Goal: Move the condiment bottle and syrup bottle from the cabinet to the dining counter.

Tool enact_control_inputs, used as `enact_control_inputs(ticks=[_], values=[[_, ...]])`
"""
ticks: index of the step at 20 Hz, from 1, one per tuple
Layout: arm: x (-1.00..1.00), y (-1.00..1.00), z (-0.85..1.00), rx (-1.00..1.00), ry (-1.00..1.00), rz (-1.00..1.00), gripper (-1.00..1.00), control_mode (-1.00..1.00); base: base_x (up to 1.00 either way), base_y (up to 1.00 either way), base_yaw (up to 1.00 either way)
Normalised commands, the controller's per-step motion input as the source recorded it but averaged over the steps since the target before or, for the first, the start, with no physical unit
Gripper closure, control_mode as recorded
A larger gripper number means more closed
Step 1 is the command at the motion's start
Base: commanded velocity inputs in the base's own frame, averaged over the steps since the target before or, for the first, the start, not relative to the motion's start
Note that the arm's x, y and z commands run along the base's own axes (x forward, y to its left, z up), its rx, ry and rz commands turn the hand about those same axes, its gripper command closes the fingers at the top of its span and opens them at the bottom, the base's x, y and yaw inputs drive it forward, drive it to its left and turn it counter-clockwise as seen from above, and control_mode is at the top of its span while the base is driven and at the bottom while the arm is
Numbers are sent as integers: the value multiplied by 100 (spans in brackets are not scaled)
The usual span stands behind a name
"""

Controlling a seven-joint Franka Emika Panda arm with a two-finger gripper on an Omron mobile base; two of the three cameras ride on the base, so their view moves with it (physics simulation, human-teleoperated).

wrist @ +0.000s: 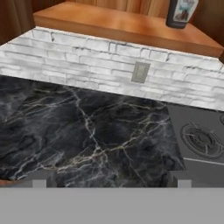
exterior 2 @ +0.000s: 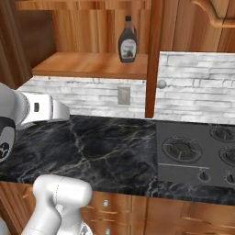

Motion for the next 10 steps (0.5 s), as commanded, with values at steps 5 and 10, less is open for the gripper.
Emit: enact_control_inputs(ticks=[5, 10], values=[[0, 0, 0, 0, 0, 0, -100, 100, 68, 32, 0], [0, 0, 0, 0, 0, 0, -100, 100, 28, 49, -3]])
